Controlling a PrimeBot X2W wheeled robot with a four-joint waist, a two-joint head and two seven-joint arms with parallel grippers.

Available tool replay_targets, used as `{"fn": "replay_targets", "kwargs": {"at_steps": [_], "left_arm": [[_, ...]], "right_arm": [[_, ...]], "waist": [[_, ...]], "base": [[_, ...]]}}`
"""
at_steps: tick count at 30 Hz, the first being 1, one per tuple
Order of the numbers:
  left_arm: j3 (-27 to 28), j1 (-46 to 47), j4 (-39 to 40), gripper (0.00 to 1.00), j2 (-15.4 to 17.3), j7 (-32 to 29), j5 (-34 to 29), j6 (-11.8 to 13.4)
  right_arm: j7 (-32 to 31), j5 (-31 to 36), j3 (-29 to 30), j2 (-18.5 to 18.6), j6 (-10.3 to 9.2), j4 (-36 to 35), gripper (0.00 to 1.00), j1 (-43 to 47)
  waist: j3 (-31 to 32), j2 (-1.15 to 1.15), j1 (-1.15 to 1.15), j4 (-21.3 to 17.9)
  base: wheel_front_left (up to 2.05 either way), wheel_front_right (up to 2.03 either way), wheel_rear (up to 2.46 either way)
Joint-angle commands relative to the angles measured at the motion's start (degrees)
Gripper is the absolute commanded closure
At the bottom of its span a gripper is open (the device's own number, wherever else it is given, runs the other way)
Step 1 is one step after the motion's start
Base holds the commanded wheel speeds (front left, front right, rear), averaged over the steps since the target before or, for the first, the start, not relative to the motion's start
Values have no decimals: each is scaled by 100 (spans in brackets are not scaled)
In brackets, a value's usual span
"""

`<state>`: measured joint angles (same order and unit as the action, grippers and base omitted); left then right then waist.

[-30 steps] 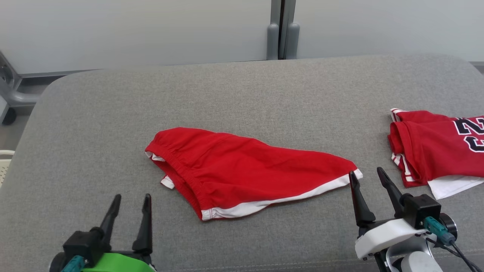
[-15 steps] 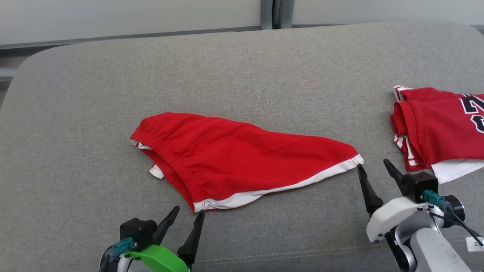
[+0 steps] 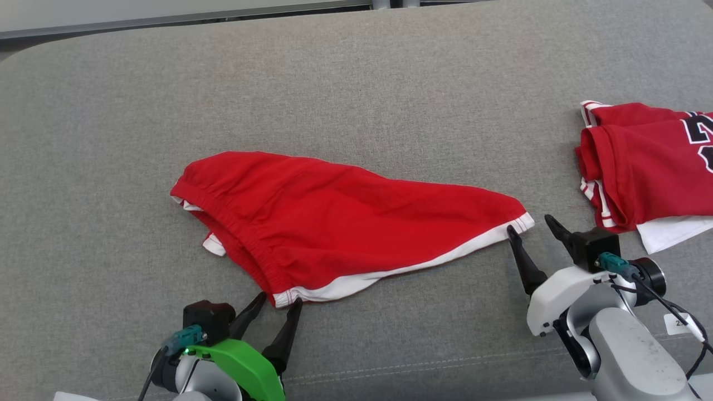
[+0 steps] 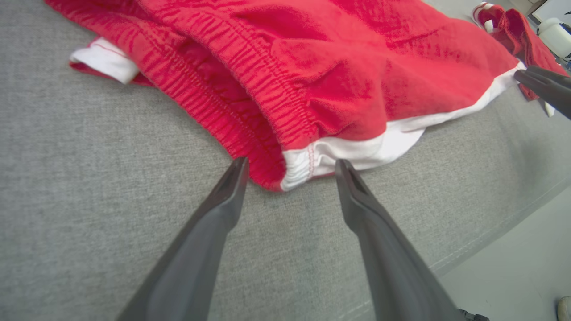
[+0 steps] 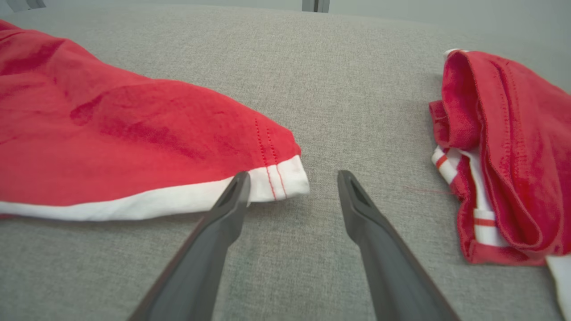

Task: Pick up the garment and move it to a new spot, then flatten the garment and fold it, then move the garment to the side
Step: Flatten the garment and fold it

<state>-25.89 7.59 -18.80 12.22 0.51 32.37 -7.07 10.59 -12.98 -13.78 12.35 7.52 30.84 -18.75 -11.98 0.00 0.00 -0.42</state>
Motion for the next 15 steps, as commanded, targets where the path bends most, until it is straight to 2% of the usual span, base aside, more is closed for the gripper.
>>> {"fn": "replay_targets", "kwargs": {"at_steps": [1,2,4,11,15], "left_arm": [[2,110,-46,13,28,19,3,-22],[-24,143,-97,33,32,18,5,-26],[-87,212,-147,100,49,9,8,-33],[-155,241,-84,100,150,13,112,-35],[-102,94,226,100,294,-17,89,72]], "right_arm": [[-7,-24,-66,28,-7,47,0,-103],[-7,-39,-109,32,-7,88,15,-151],[-8,-76,-204,41,-7,146,100,-228],[56,-348,-361,121,-7,170,100,-205],[120,-552,-307,172,-7,-42,100,-42]], "waist": [[-35,0,0,-27],[-48,0,0,-34],[-73,0,0,-37],[-89,0,0,-31],[-66,0,0,-2]], "base": [[0,0,0],[0,0,0],[0,0,0],[0,0,0],[0,0,0]]}}
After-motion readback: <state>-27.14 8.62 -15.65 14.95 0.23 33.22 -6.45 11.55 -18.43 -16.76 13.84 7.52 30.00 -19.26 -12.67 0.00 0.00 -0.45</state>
